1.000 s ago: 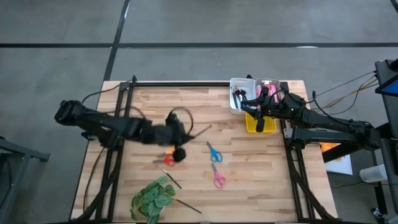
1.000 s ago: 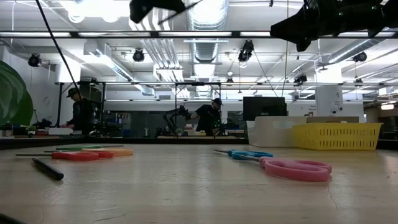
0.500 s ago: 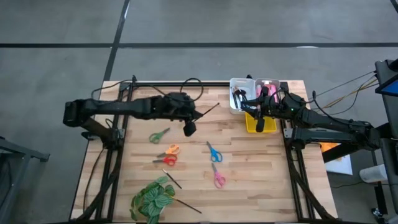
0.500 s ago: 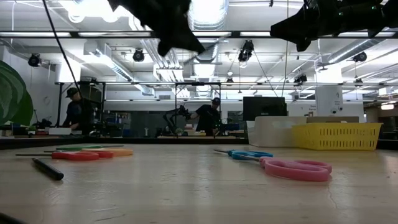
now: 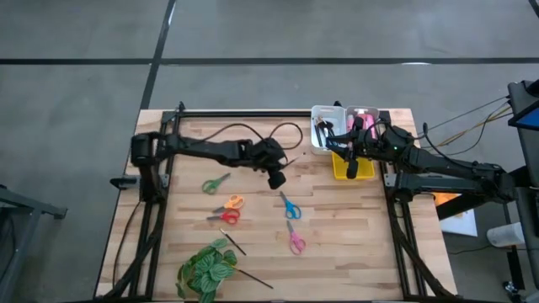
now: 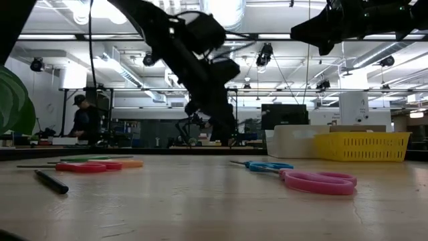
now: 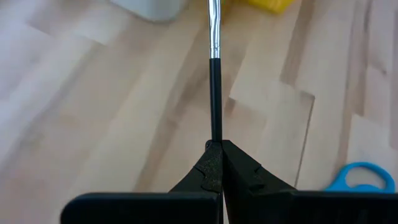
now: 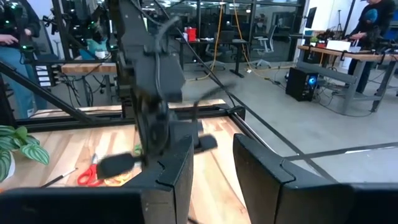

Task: Pick & Place Paint Supplies
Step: Put the black paint brush into the white bin

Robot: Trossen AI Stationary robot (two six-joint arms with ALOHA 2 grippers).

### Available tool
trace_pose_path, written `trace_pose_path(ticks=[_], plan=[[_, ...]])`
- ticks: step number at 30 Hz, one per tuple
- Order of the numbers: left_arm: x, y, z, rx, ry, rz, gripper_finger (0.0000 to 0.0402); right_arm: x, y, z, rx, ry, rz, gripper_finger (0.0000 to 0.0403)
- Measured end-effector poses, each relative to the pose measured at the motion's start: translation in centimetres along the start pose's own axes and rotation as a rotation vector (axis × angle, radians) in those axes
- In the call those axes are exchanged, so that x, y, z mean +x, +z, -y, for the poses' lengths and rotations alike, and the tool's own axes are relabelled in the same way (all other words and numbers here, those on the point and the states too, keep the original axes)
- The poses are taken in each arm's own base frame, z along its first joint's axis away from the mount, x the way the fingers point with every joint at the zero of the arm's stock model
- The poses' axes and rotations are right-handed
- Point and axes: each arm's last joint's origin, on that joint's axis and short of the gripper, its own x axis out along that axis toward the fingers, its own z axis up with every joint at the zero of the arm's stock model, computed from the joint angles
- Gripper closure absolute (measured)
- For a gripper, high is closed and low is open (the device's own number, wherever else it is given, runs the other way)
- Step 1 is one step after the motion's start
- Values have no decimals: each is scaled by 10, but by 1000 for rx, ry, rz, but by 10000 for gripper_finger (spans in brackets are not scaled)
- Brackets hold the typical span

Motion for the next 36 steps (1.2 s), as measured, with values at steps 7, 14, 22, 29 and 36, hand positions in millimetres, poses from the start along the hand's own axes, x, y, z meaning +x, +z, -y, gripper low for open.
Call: trace_pose_path(ticks=[7,14,22,29,36], plan=[[29,-11,1,-32,-91,-96,401,1,-1,0,1,0,-8,290],[40,-22,-2,-55,-78,-153,401,2,-2,0,3,-1,-14,290],[42,-24,-2,-79,-75,-169,401,3,-3,0,3,0,-19,290],[46,-28,-3,-86,-82,-201,401,3,-3,0,3,0,-19,290],[47,-29,-3,-113,-97,-211,391,4,-3,0,3,0,-22,290]])
